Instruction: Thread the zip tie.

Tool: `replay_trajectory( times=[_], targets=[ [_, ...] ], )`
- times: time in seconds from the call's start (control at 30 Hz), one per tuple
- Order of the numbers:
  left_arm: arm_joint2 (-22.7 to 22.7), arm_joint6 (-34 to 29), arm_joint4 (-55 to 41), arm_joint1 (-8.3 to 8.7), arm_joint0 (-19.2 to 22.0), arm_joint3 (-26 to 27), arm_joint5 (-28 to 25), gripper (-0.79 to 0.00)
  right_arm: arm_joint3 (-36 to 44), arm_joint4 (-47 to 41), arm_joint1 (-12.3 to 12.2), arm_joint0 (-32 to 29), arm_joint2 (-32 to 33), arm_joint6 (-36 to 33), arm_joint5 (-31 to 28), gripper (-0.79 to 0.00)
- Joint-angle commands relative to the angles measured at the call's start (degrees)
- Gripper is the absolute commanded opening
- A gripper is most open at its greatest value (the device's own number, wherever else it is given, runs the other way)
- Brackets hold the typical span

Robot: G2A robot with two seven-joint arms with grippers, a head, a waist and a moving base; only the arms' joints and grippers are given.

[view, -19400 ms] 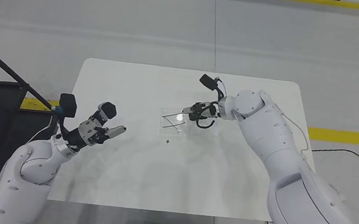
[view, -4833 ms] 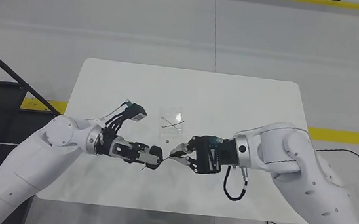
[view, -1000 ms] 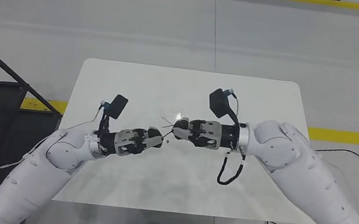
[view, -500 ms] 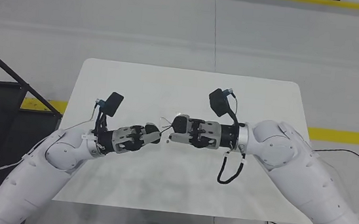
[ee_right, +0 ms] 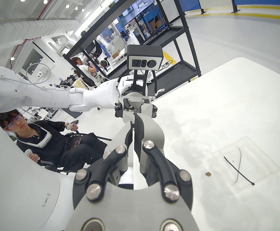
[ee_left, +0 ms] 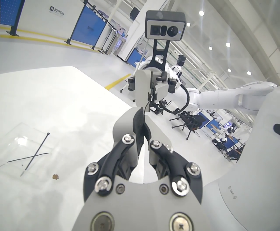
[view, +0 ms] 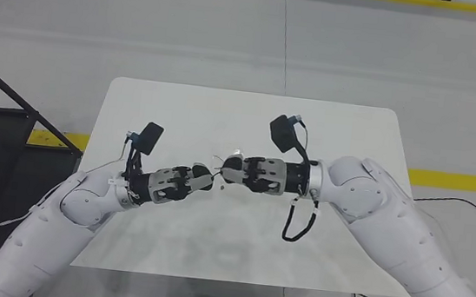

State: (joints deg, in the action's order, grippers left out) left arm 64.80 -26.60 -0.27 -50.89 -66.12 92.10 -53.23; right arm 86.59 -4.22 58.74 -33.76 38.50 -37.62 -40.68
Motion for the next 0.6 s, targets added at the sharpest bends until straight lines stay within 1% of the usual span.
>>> replay_trajectory(
  times=[0.0,0.2,0.27,0.3,0.33,0.4,0.47,0.57],
  targets=[
    [0.1,-0.05,0.03,-0.06,-0.06,-0.04,0.09,-0.785,-0.09,0.07,0.21,-0.02,0.18,0.09,0.23,-0.785],
    [0.28,-0.74,0.08,-0.2,-0.14,-0.08,0.08,-0.776,0.1,1.29,0.7,-0.33,1.0,0.46,0.93,-0.785],
    [0.26,-1.08,0.02,-0.25,-0.12,-0.09,0.1,-0.542,0.34,1.63,0.83,-0.38,1.36,0.42,1.16,-0.785],
    [0.29,-1.17,-0.04,-0.27,-0.09,-0.13,0.12,-0.462,0.41,1.74,0.87,-0.38,1.6,0.34,1.28,-0.785],
    [0.31,-1.31,-0.01,-0.3,-0.08,-0.17,0.23,-0.403,0.51,1.83,0.89,-0.39,1.86,0.22,1.41,-0.785],
    [0.39,-1.41,-0.12,-0.35,-0.07,-0.13,0.33,-0.231,0.75,2.04,0.9,-0.42,2.42,-0.23,1.4,-0.785],
    [0.65,-1.49,-0.27,-0.37,-0.05,-0.13,0.26,-0.169,1.0,2.23,0.88,-0.5,2.98,-0.88,1.17,-0.785],
    [1.32,-1.61,-0.76,-0.31,-0.26,-0.09,-0.1,-0.132,1.17,2.64,0.79,-0.5,3.64,-2.67,0.67,-0.785]
  ],
)
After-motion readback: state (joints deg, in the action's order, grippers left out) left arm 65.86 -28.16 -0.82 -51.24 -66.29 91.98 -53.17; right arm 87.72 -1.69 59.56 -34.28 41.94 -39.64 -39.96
